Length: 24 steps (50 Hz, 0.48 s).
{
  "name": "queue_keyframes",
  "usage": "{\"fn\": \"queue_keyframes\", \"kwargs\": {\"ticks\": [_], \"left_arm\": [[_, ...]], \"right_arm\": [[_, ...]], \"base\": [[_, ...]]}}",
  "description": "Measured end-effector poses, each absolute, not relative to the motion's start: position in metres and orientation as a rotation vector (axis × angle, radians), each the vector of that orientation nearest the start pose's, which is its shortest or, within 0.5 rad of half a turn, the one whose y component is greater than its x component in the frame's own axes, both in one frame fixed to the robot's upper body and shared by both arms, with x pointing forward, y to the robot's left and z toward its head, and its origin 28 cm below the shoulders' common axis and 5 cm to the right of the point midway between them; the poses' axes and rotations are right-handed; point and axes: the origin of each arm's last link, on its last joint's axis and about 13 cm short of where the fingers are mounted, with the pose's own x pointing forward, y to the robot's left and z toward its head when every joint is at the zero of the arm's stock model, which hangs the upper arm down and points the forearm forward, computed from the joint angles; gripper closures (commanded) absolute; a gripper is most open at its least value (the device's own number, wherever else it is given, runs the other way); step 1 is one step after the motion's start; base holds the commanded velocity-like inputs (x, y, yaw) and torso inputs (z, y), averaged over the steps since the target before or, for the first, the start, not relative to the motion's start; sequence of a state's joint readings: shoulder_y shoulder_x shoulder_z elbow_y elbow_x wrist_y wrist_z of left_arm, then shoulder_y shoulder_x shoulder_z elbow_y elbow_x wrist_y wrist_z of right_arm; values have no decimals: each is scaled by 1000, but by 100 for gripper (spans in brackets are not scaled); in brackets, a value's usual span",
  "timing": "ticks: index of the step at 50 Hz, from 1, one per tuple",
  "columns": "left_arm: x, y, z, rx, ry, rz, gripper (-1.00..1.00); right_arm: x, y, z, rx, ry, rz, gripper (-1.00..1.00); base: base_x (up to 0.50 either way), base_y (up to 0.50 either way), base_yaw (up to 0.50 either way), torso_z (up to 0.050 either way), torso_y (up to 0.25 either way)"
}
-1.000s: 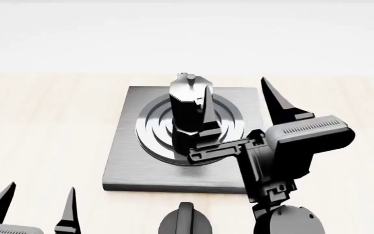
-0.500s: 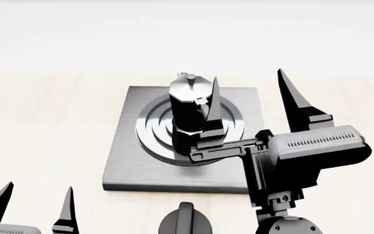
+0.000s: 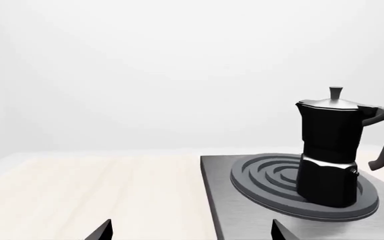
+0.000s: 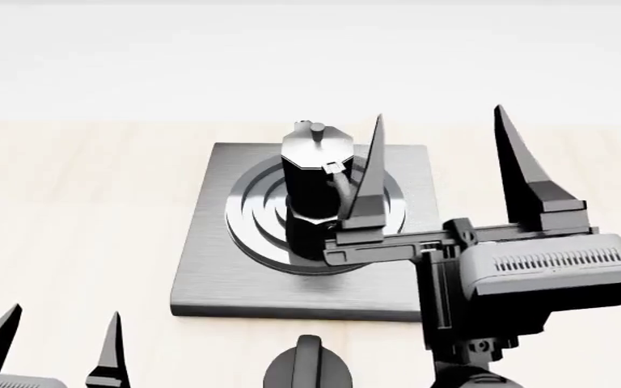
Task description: Put the moka pot on the stove.
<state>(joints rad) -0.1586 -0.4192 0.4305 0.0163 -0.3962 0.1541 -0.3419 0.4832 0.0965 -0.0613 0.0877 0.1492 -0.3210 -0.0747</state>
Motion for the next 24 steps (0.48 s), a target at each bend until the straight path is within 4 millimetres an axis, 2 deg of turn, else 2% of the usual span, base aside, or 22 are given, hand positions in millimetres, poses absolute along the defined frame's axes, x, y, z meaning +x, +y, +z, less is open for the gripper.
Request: {"fn": "queue_keyframes", "kwargs": {"ticks": [24], "left_arm": [[233, 224, 43, -10, -147, -58, -100]], "right_arm": [[305, -110, 146, 36, -773, 104, -100]], "base": [[0, 0, 0, 0, 0]]}}
